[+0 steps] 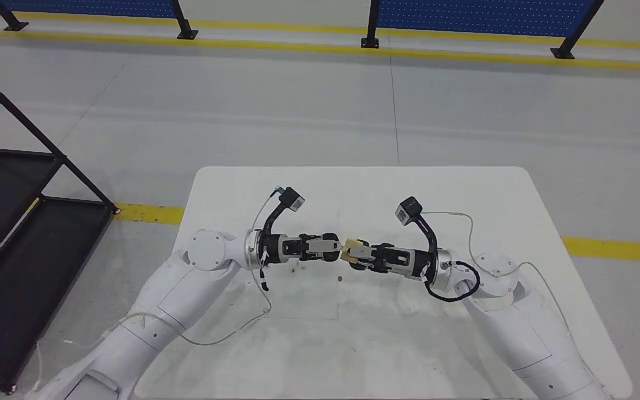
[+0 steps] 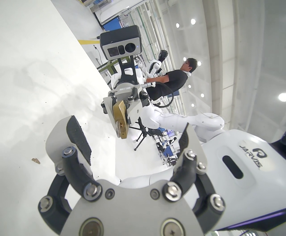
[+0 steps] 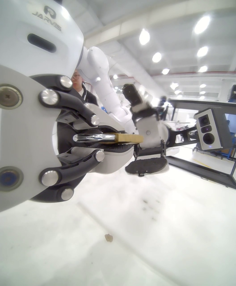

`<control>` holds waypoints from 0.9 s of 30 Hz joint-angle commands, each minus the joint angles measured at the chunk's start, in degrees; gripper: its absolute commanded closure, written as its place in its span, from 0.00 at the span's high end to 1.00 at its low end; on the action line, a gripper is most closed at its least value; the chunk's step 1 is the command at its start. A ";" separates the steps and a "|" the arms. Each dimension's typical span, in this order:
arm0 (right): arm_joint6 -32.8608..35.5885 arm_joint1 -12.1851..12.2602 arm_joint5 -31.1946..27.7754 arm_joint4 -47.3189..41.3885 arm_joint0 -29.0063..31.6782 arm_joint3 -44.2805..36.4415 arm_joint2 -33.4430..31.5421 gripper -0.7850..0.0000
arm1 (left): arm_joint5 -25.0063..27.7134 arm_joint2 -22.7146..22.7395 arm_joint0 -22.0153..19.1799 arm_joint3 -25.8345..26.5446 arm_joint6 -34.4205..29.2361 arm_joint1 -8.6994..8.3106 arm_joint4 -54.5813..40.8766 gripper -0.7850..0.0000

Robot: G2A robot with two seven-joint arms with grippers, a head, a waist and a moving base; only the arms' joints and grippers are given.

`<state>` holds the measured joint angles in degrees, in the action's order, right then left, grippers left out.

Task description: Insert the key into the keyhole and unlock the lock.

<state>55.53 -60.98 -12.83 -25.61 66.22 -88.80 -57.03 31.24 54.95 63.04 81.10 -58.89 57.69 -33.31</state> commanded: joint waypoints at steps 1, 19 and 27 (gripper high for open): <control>0.00 0.00 0.00 0.00 0.00 0.00 0.00 0.00 | 0.78 -0.33 -0.21 -0.68 -0.14 0.27 -0.79 1.00; 0.00 0.00 0.00 0.00 0.00 0.00 0.00 0.00 | 0.67 0.18 -1.74 -3.65 -2.49 1.27 -0.36 0.61; 0.00 0.00 0.00 0.00 0.00 0.00 0.00 0.00 | -0.73 2.01 -1.00 -2.46 -3.73 0.89 1.74 0.48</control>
<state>55.53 -60.98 -12.83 -25.61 66.22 -88.80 -57.03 30.86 56.73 61.99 78.40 -62.24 58.65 -31.71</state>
